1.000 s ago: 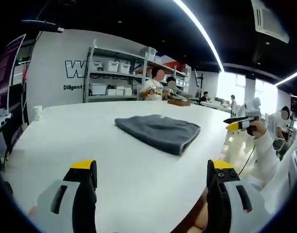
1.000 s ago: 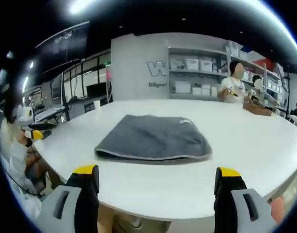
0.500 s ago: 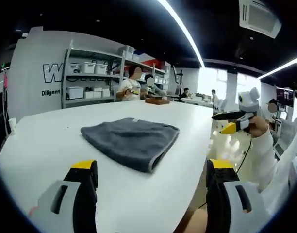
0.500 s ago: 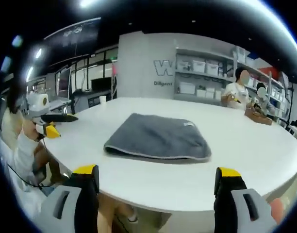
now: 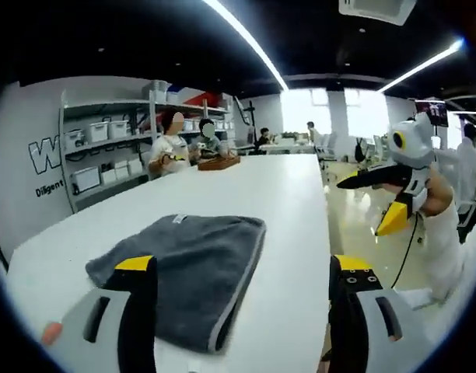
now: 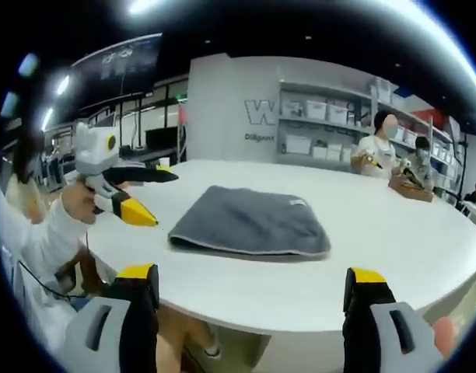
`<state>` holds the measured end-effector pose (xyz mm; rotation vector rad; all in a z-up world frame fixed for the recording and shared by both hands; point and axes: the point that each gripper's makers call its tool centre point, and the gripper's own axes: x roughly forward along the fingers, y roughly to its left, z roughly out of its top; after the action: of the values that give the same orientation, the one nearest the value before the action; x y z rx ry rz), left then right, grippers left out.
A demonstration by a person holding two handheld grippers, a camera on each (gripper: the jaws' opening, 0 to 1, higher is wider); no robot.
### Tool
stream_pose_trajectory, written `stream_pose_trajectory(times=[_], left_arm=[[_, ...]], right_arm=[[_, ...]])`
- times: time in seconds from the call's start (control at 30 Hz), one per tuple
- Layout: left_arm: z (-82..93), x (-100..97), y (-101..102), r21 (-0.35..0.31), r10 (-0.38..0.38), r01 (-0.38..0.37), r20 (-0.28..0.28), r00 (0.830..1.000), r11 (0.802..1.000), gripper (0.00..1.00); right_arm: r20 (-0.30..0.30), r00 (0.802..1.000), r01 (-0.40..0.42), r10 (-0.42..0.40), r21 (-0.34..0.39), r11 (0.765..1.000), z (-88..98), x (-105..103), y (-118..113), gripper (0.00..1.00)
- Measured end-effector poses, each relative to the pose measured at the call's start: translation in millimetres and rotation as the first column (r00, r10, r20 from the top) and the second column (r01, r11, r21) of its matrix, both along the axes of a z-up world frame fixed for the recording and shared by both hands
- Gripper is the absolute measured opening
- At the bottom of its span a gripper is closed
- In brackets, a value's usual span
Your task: Open the folded towel by lifting each exposed corner and separating the folded layers until the towel lies flat within the target outline without major curled edges
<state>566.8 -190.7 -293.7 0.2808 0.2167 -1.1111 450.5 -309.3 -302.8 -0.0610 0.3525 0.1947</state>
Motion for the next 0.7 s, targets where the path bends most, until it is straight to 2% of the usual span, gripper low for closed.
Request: stream_pose_trajectory(times=[0.1,0.23,0.33,0.37,0.47,0.57,0.6,0.7], left_arm=[[-3.5,2.6,-35,0.031,-0.037,0.036,0.013,0.999,0.999,0.90],[-8.7,7.8,-69,0.044,-0.057,0.056,0.016,0.998,0.997,0.84],[-21.3,11.2,-100,0.081,-0.091,0.092,-0.012,0.996,0.993,0.81],[-26.2,15.0,-116,0.083,-0.096,0.097,-0.018,0.995,0.992,0.80],[-39.0,25.3,-144,0.120,-0.095,0.096,-0.017,0.995,0.988,0.77],[-47.2,32.3,-162,0.136,-0.087,0.089,-0.020,0.996,0.987,0.76],[-53.1,37.1,-173,0.147,-0.080,0.082,-0.019,0.997,0.986,0.75],[-62.7,44.2,-187,0.165,-0.064,0.065,-0.015,0.998,0.984,0.73]], right_arm=[[0.012,1.000,-0.007,0.007,0.010,1.000,3.2,-4,-2,0.99],[0.028,1.000,-0.007,0.006,0.021,1.000,5.9,-8,-5,0.99],[0.026,1.000,-0.005,0.005,0.027,1.000,5.5,-10,-9,0.99],[0.027,1.000,0.001,-0.002,0.030,1.000,5.4,-12,-12,0.99],[0.027,1.000,0.006,-0.006,0.026,1.000,6.0,-14,-15,0.99],[0.032,0.999,0.007,-0.008,0.032,0.999,6.7,-15,-18,0.99],[0.032,0.999,0.007,-0.008,0.036,0.999,7.2,-15,-21,0.99],[0.036,0.999,0.009,-0.011,0.046,0.999,8.4,-17,-26,0.99]])
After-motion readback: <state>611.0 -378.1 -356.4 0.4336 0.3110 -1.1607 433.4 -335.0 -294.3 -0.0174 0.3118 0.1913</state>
